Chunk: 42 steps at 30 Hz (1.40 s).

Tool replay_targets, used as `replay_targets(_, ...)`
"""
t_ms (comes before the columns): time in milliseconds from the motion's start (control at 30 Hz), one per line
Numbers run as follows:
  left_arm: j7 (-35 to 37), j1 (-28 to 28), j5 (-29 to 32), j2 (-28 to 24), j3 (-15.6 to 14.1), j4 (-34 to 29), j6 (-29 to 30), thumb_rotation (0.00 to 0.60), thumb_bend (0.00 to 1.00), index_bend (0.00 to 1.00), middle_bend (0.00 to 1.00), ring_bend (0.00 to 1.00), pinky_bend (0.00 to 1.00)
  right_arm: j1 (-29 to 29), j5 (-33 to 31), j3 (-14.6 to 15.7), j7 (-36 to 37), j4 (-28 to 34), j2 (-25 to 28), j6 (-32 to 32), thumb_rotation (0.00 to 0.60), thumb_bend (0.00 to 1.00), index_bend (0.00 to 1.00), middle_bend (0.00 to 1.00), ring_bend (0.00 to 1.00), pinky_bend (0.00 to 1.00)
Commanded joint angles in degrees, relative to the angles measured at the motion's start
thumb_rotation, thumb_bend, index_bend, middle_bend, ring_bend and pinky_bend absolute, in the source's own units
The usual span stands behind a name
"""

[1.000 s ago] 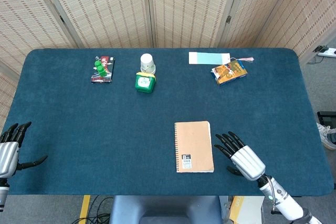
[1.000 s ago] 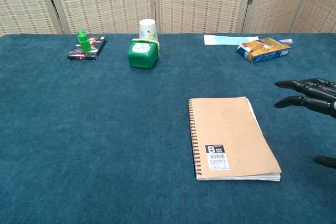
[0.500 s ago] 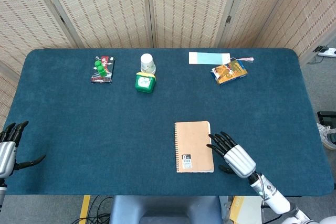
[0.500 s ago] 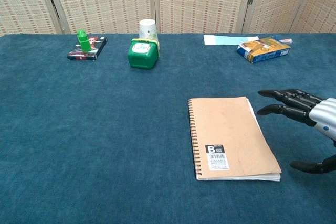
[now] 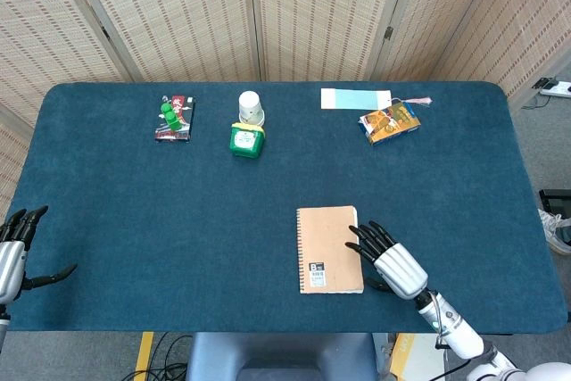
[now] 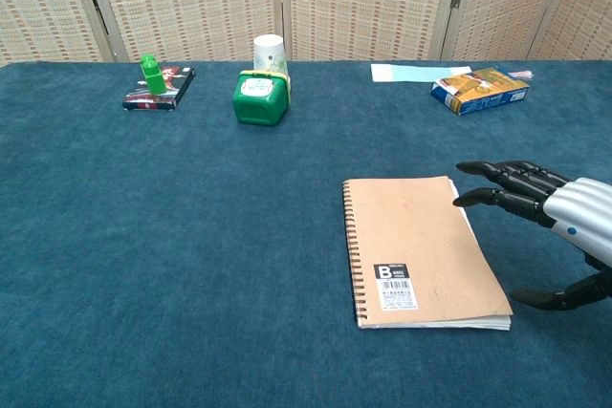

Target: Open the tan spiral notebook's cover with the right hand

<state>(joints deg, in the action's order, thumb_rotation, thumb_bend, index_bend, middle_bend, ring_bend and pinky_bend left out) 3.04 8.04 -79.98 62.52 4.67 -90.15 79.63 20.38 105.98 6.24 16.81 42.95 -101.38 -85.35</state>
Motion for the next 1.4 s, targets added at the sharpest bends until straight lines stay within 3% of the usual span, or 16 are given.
replay_targets(33, 0.06, 0.00, 0.06, 0.00, 0.03, 0.02, 0.01, 0.414, 0.13, 0.08, 0.16, 0.07, 0.17, 0.15, -0.29, 0.09, 0.13, -0.22, -0.32, 0.27, 0.600, 0.23, 0.15, 0.01, 0.00, 0.00)
replay_targets(767, 1.00, -0.38, -0.45, -0.80, 0.07, -0.66, 0.96, 0.416, 0.13, 0.08, 0.16, 0.08, 0.17, 1.91, -1.87, 0.20, 0.07, 0.23, -1.78, 0.47, 0.600, 0.22, 0.15, 0.00, 0.00, 0.00)
replay_targets(900, 1.13, -0.42, -0.20, -0.80, 0.20, -0.59, 1.01, 0.415, 0.13, 0.08, 0.16, 0.07, 0.17, 2.42, -1.78, -0.06, -0.09, -0.27, -2.74, -0.11, 0.600, 0.22, 0.19, 0.00, 0.00, 0.00)
replay_targets(1133, 1.24, -0.93, 0.91, -0.48, 1.24, -0.30, 2.55, 0.490, 0.13, 0.07, 0.16, 0.07, 0.17, 4.26, -1.30, -1.29, -0.30, -1.79, -4.98, -2.04, 0.600, 0.22, 0.20, 0.00, 0.00, 0.00)
replay_targets(1400, 1.05, -1.32, 1.49, -0.08, 1.89, 0.32, 3.61, 0.525, 0.13, 0.07, 0.16, 0.08, 0.17, 7.65, -0.38, -2.79, -4.90, 0.63, -5.70, -2.77, 0.600, 0.22, 0.20, 0.00, 0.00, 0.00)
